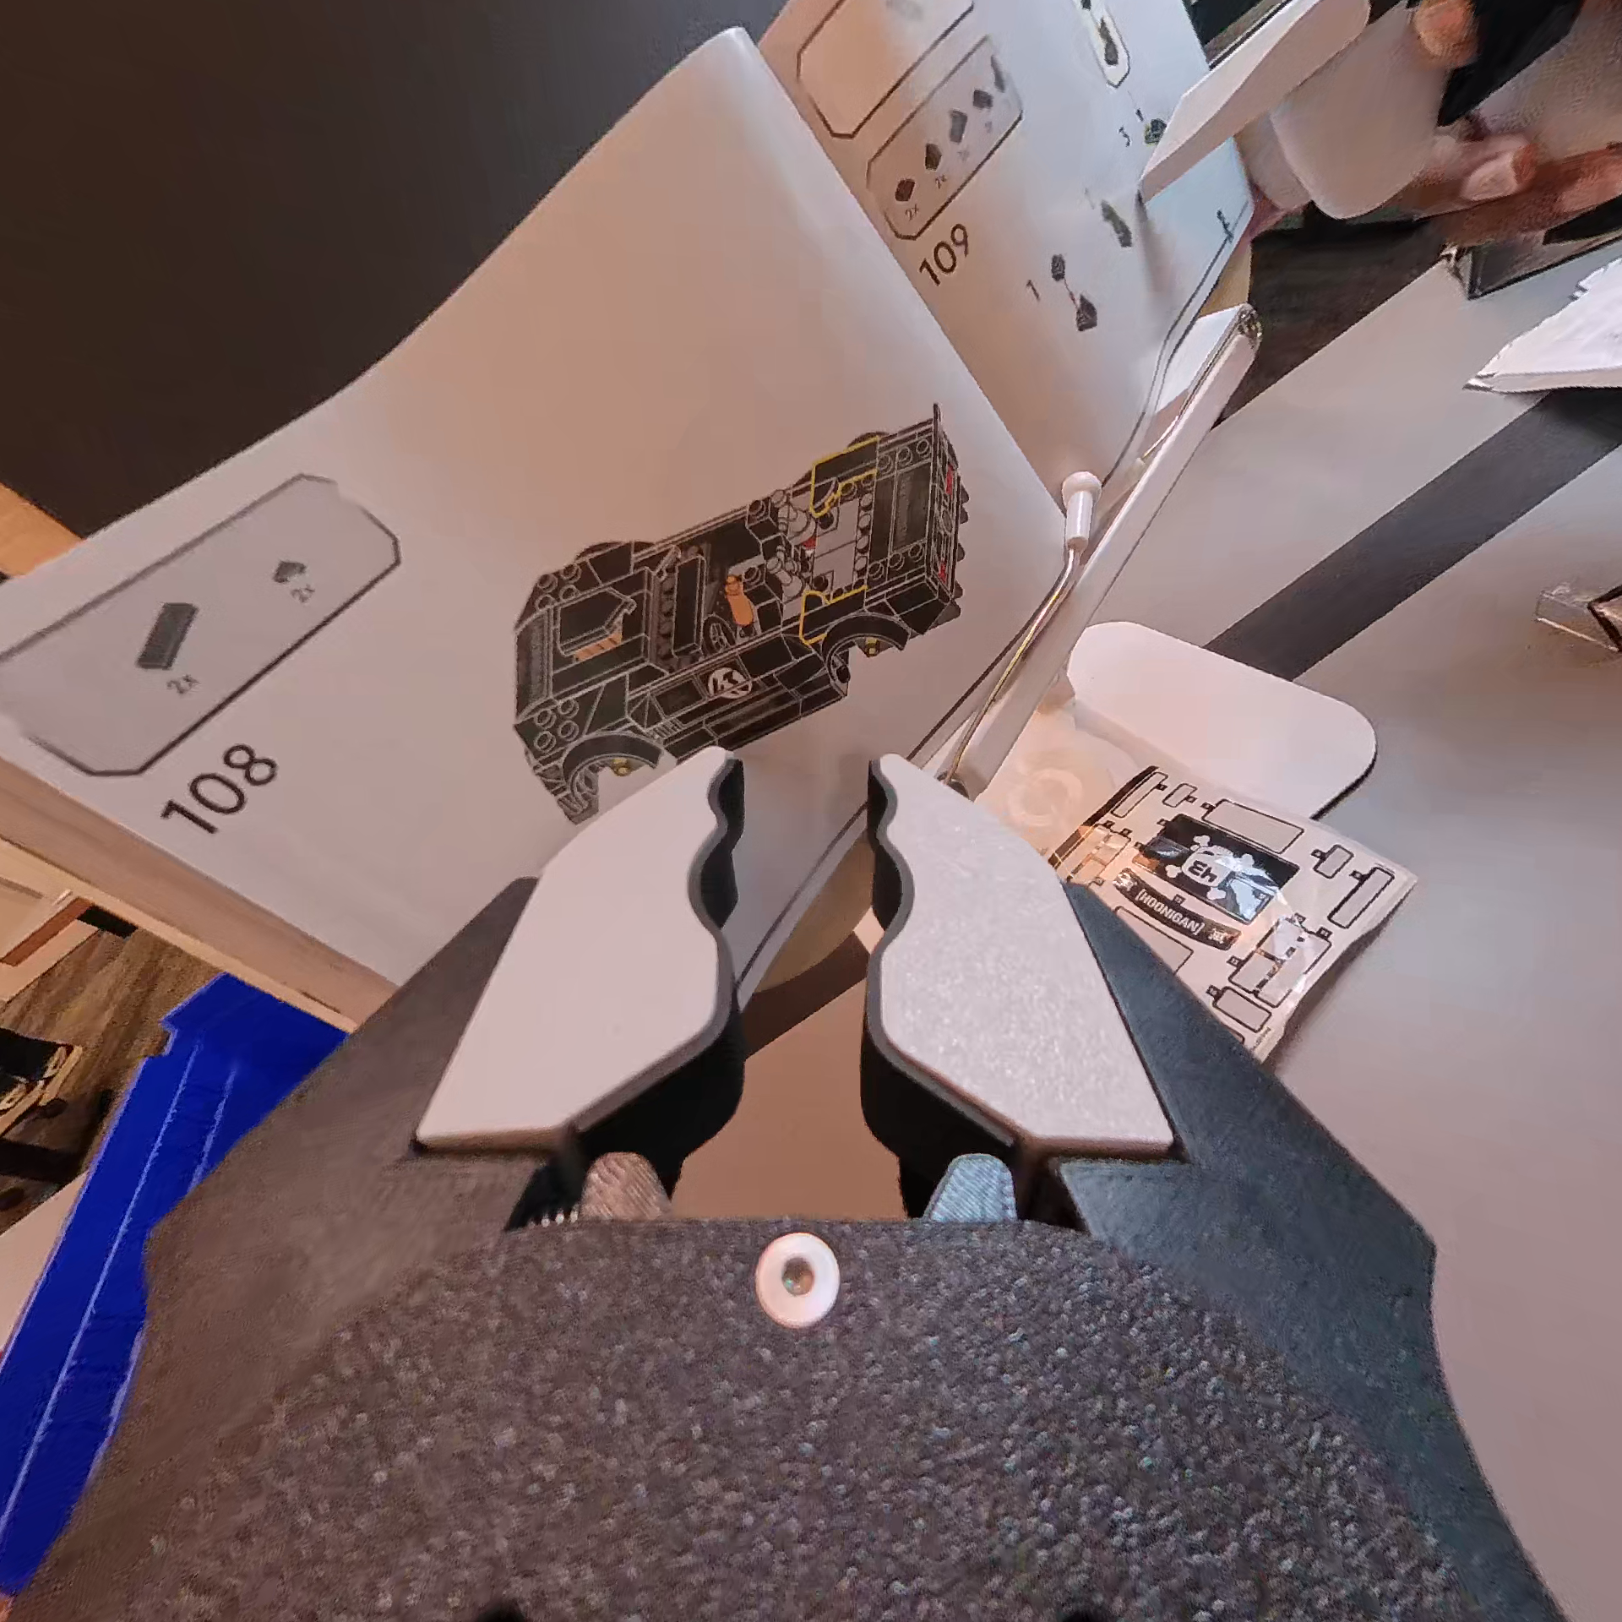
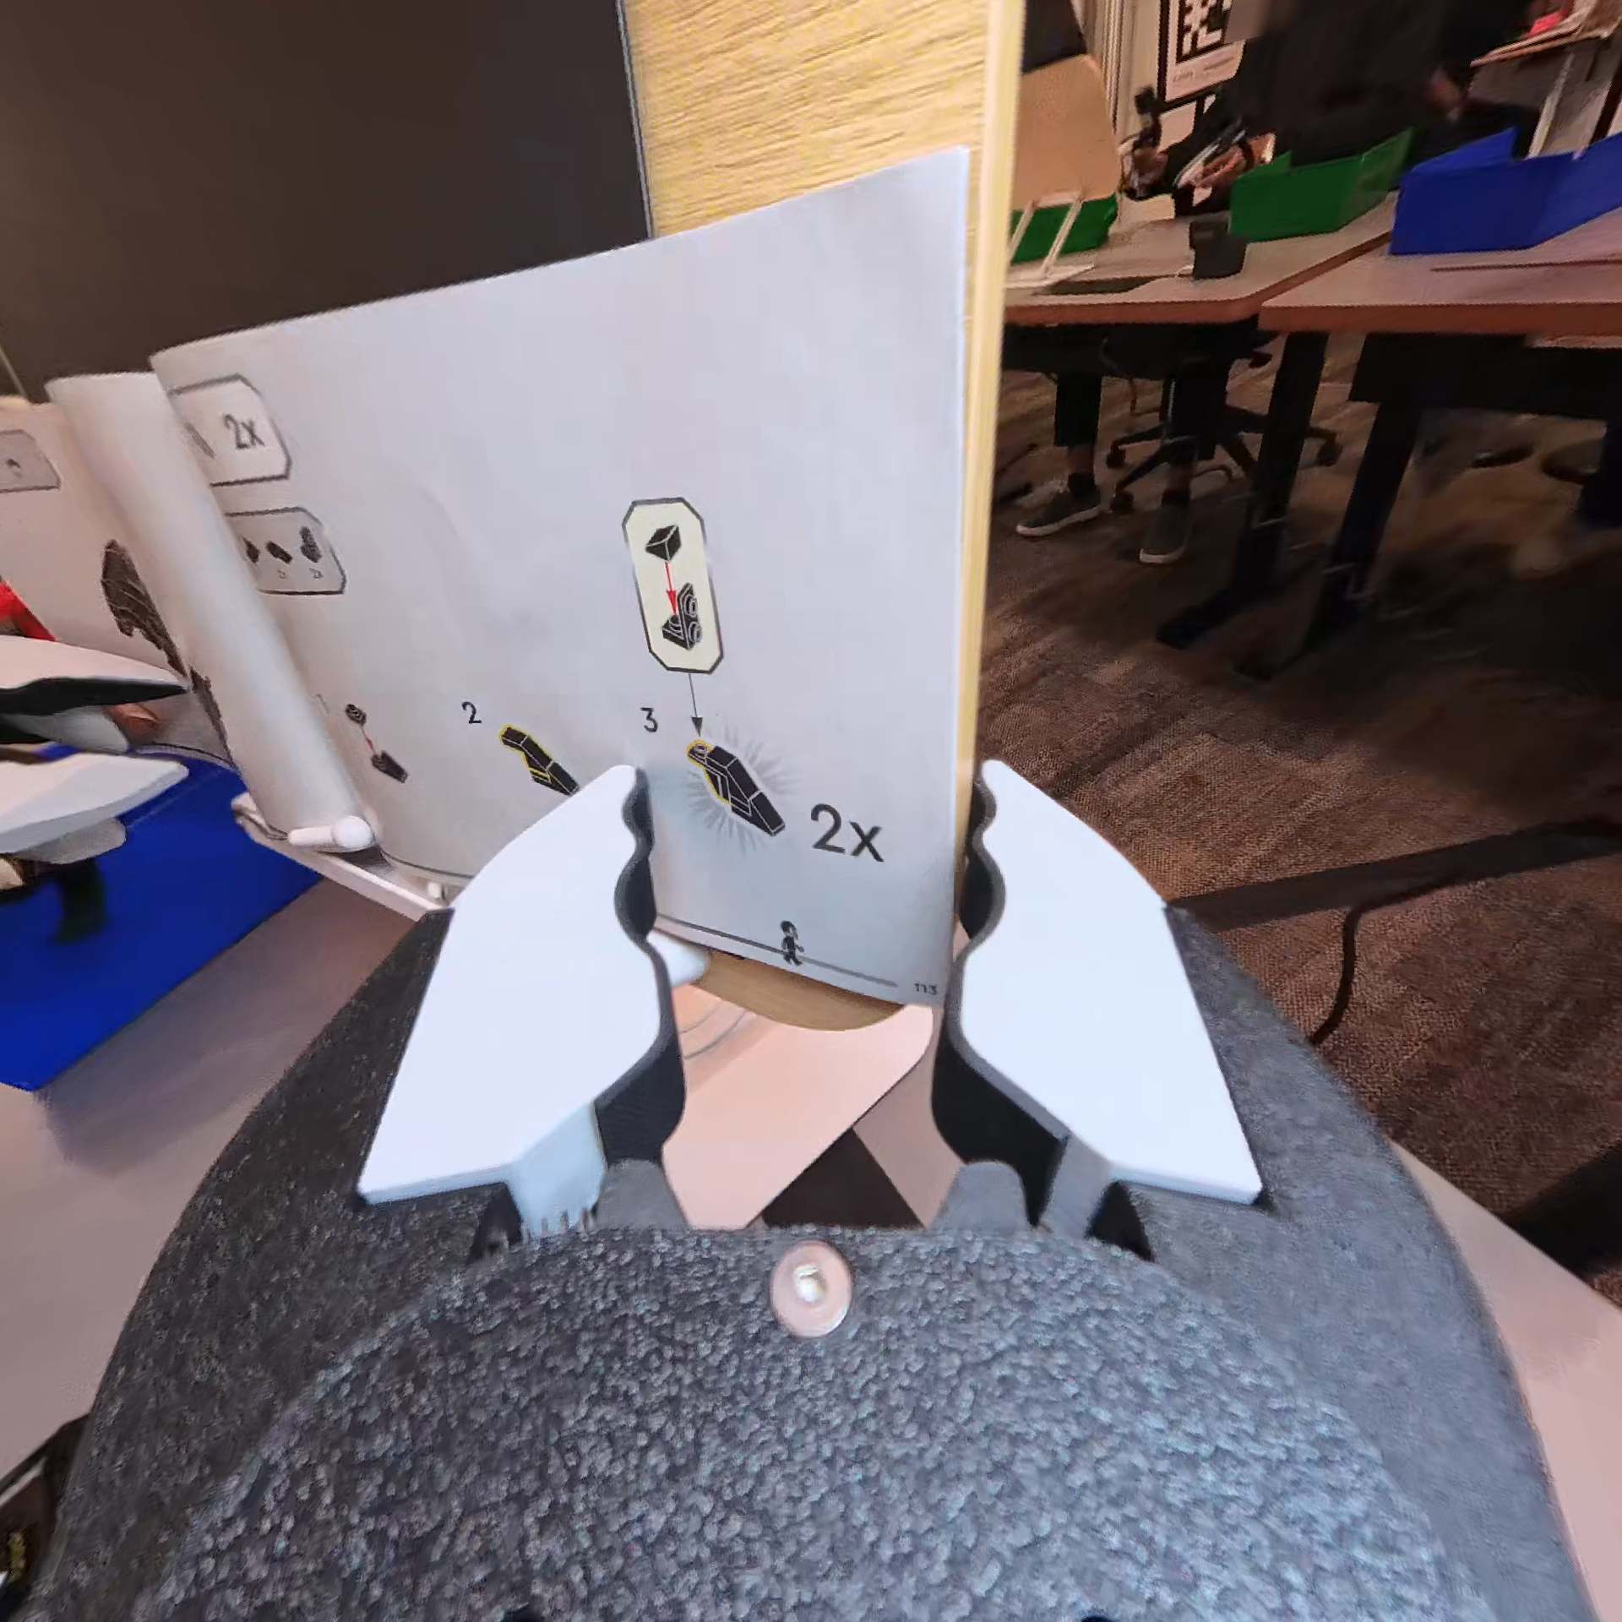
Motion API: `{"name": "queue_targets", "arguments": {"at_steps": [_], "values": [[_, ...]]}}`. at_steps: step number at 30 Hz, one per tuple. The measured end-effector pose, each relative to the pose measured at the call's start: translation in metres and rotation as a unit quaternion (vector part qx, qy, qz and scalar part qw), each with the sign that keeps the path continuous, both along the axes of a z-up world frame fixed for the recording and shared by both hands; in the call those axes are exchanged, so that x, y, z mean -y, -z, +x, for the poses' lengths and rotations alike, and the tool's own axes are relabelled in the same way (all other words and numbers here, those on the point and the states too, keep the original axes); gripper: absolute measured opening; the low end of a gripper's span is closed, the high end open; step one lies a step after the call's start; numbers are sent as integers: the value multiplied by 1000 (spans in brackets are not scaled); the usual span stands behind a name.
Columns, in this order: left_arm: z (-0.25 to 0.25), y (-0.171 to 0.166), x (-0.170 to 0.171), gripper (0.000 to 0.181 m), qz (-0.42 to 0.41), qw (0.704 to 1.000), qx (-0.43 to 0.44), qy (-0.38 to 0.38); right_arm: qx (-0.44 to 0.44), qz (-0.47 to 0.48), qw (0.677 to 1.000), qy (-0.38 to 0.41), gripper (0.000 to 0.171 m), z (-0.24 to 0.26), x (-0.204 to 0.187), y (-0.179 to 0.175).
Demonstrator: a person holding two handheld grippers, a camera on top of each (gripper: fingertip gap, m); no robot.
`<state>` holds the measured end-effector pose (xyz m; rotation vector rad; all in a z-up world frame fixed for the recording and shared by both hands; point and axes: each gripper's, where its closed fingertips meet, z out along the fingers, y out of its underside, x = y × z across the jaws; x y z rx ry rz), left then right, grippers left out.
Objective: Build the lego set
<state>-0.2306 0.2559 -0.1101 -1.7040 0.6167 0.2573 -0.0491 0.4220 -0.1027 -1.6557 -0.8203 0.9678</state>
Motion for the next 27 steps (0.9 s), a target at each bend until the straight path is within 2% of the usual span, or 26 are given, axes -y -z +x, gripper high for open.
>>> {"name": "queue_targets", "arguments": {"at_steps": [3,7,12,16,19,20,24,27], "values": [[8,-2,3,30,13,1000,-11,20,-8,9,1000,25,62,8,12,0],[36,2,2,31,7,996,-40,81,2,34,997,66,62,13,25,1],[53,13,-18,31,-17,989,-119,89,31,81,990,111,65,22,27,-12],[50,16,-32,14,-17,981,-180,73,45,90,989,113,65,24,33,-19],[50,17,-34,11,-34,983,-162,83,56,86,989,110,62,25,31,-14],[52,17,-33,3,-41,984,-149,90,56,81,989,106,61,25,30,-12],[50,11,-33,3,-25,993,-82,83,35,71,991,104,57,25,28,-9],[48,7,-33,3,-11,994,-71,81,32,70,991,107,55,25,28,-6]]}}
